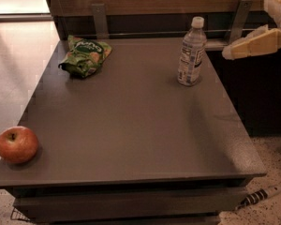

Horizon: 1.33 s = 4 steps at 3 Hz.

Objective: Move blue plastic bottle near apple

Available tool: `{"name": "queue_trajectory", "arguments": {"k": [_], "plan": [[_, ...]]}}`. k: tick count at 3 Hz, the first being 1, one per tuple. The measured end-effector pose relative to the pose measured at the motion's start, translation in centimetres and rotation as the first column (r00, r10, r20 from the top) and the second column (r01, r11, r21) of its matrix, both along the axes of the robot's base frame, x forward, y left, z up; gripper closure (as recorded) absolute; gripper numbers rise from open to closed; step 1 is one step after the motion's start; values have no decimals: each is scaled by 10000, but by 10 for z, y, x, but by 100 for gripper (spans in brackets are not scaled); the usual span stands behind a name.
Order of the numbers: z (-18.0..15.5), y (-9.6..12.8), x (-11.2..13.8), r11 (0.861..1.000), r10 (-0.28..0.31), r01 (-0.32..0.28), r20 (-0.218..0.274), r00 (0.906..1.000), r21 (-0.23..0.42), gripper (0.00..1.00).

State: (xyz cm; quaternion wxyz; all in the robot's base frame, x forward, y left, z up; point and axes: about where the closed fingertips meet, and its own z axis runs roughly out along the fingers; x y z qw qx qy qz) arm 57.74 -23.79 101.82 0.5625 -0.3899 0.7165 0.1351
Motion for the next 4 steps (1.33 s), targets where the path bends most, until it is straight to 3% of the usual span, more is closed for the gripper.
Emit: {"name": "queue_trajectory", "arguments": {"k": [2, 3, 4], "plan": [[-3, 7, 5, 9995, 103, -103, 3, 9999, 286, 0], [-35, 18, 27, 9927, 234, -186, -390, 9990, 1195, 0], [-66, 32, 51, 9757, 351, -196, -672, 9971, 2184, 0]]}}
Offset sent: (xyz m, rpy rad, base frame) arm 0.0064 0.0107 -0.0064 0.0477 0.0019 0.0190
